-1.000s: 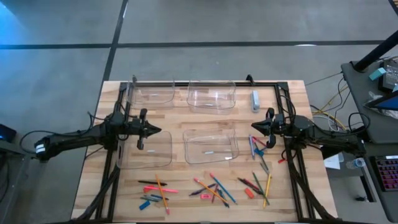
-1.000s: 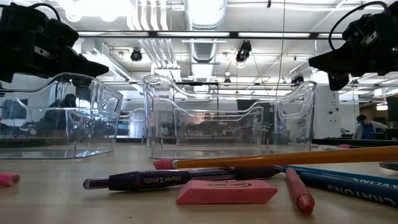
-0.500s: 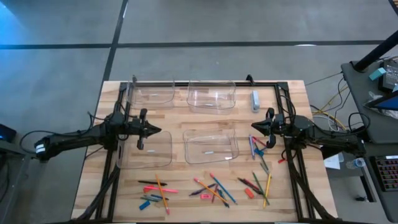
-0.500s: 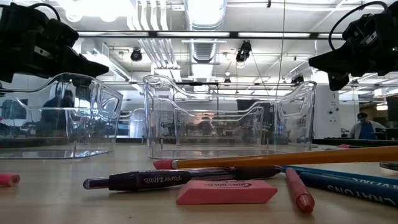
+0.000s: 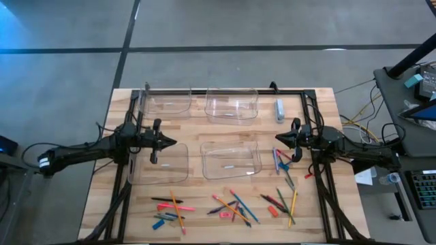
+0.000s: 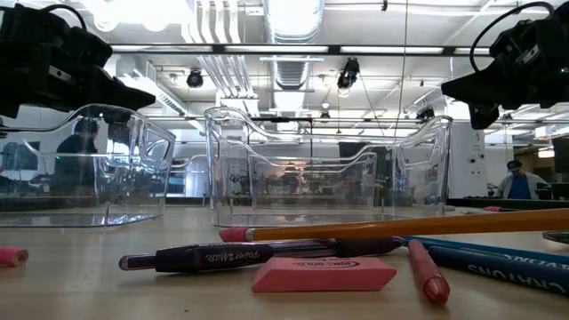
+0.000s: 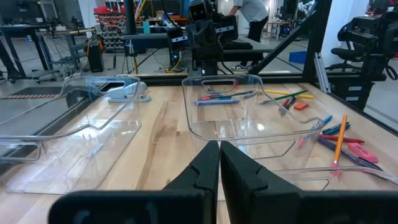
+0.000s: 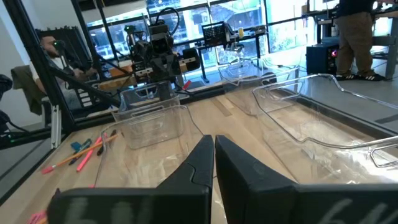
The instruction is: Sort crayons/erasers/pens/pencils in bins
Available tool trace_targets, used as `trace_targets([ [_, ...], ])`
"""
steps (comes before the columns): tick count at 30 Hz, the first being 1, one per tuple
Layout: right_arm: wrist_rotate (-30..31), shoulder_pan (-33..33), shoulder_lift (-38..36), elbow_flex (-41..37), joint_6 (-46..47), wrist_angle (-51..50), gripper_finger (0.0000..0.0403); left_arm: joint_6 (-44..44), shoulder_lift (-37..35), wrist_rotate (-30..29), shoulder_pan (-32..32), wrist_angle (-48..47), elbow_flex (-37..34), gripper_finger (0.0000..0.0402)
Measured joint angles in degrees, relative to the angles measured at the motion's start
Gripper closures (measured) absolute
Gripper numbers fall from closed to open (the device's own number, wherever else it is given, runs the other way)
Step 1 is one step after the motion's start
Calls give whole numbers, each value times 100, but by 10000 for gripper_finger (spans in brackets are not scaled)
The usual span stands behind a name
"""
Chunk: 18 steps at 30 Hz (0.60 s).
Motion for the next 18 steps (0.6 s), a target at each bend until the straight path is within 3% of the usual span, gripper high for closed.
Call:
trace_targets([
  [18, 1, 0, -1, -1, 0, 1, 394, 1, 1, -1, -1, 1, 0, 402],
])
